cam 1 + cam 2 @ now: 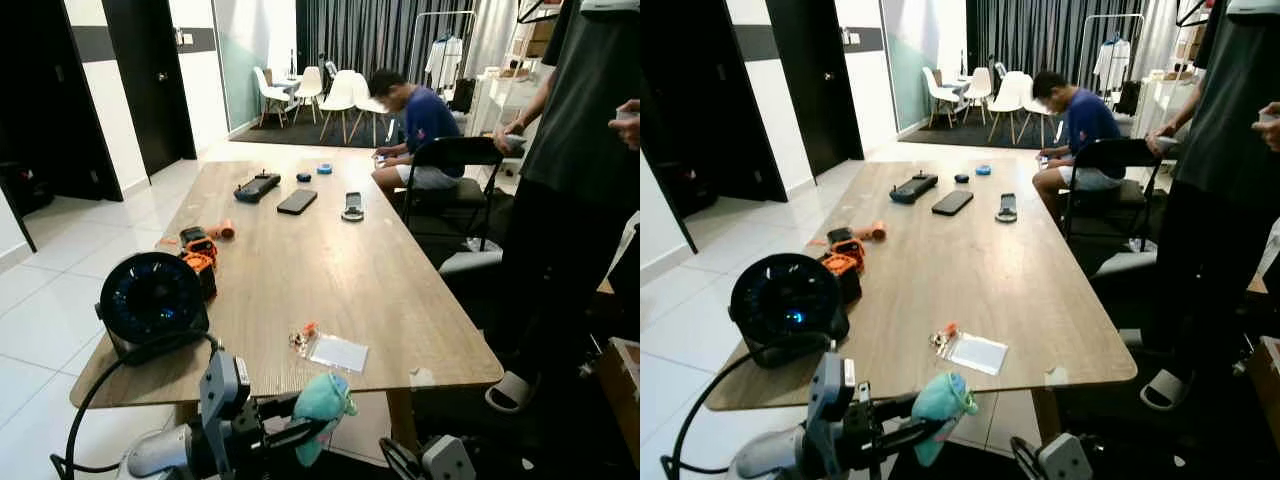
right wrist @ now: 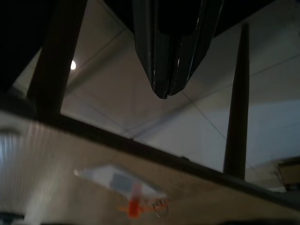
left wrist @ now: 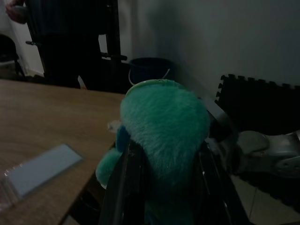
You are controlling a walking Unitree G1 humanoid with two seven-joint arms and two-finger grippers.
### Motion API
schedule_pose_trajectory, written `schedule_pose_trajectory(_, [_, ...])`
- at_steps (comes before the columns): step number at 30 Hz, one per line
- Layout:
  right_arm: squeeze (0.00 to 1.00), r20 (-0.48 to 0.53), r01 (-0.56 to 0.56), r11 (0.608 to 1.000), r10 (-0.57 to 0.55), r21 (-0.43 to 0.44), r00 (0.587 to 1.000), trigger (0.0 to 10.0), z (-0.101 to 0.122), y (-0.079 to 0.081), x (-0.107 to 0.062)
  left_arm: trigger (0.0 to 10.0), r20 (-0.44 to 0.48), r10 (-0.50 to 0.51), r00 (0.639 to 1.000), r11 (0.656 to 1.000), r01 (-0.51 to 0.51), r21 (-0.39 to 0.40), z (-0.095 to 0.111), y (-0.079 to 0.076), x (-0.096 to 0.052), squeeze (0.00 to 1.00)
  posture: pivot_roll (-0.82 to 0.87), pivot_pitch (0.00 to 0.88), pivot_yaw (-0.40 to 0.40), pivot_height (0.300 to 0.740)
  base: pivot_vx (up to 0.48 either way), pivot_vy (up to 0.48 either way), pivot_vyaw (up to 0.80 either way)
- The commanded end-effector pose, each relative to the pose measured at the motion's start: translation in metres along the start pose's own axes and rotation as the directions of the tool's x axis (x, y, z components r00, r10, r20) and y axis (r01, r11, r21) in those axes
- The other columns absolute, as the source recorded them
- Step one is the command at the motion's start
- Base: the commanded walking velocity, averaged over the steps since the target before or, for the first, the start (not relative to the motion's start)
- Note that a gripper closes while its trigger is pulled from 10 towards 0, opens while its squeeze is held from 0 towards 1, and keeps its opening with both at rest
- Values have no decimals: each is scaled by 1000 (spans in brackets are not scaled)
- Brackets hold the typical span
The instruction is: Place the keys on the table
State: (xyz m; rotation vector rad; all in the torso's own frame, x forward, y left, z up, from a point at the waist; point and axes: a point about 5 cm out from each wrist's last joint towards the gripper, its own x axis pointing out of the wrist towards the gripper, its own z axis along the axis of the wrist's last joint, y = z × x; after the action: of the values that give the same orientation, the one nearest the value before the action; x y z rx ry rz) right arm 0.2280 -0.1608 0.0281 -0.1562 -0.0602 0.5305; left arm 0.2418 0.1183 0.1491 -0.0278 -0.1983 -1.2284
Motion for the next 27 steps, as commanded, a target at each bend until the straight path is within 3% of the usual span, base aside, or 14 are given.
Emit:
schedule_pose_trajectory(1, [0, 37, 4, 1000, -4, 0, 999, 10000, 6, 2, 2, 10000, 38, 21, 999, 1000, -21, 14, 9, 4, 5, 0, 31, 53, 30, 740, 0, 0, 0])
schedule_pose_trajectory(9, [0, 84, 97, 995, -96, -11, 992, 10000, 16, -10, 3, 10000, 43, 113, 993, 993, -114, 30, 12, 18, 37, 0, 25, 56, 32, 740, 0, 0, 0])
schedule_pose_trajectory(11, [0, 94, 114, 993, -112, -12, 989, 10000, 19, -14, 3, 10000, 18, 172, 985, 984, -172, 43, 9, 24, 50, 0, 22, 57, 35, 740, 0, 0, 0])
schedule_pose_trajectory(15, [0, 101, 139, 990, -137, -12, 985, 10000, 21, -17, 2, 10000, -24, 224, 974, 972, -222, 73, 4, 28, 60, 0, 20, 59, 38, 740, 0, 0, 0])
schedule_pose_trajectory(21, [0, 81, 189, 982, -187, -21, 979, 10000, 23, -25, 6, 10000, -108, 407, 907, 904, -383, 190, -10, 44, 75, 0, 15, 63, 43, 740, 0, 0, 0])
schedule_pose_trajectory(27, [0, 80, 199, 980, -197, -24, 977, 10000, 25, -27, 8, 10000, -161, 486, 859, 863, -443, 242, -17, 51, 79, 0, 14, 64, 45, 740, 0, 0, 0])
